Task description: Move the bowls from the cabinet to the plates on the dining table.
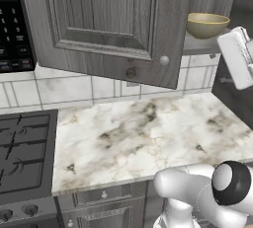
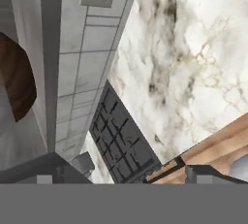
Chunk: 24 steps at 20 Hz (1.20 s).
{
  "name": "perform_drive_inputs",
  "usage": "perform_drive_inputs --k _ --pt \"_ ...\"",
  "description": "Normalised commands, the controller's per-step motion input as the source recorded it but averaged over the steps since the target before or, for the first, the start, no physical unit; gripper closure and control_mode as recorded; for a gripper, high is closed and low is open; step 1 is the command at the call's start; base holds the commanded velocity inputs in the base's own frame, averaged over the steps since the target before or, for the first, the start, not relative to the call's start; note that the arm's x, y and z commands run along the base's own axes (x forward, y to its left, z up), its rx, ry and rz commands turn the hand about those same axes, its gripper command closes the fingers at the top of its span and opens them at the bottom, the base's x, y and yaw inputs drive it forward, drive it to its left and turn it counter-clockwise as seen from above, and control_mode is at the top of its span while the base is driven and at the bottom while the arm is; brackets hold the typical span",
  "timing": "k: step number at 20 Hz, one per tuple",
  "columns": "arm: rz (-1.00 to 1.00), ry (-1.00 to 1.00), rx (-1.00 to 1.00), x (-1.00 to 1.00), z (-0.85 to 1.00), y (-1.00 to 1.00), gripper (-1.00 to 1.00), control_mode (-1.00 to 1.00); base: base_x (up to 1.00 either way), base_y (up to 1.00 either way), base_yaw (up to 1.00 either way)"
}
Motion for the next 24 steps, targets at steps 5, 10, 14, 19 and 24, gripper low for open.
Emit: perform_drive_inputs --k 5,10,14,19,24 --pt "0.08 0.0 0.14 0.32 0.0 0.17 -1.0 -1.0 0.0 0.0 0.0" --pt "0.04 0.0 0.08 0.16 -0.06 0.41 -1.0 -1.0 0.0 0.0 0.0" --pt "0.02 0.0 0.02 0.15 -0.12 0.47 -1.0 -1.0 0.0 0.0 0.0" --pt "0.01 0.0 0.0 0.18 -0.14 0.49 -1.0 -1.0 0.0 0.0 0.0" --pt "0.0 0.0 0.0 0.38 -0.12 0.35 -1.0 -1.0 0.0 0.0 0.0"
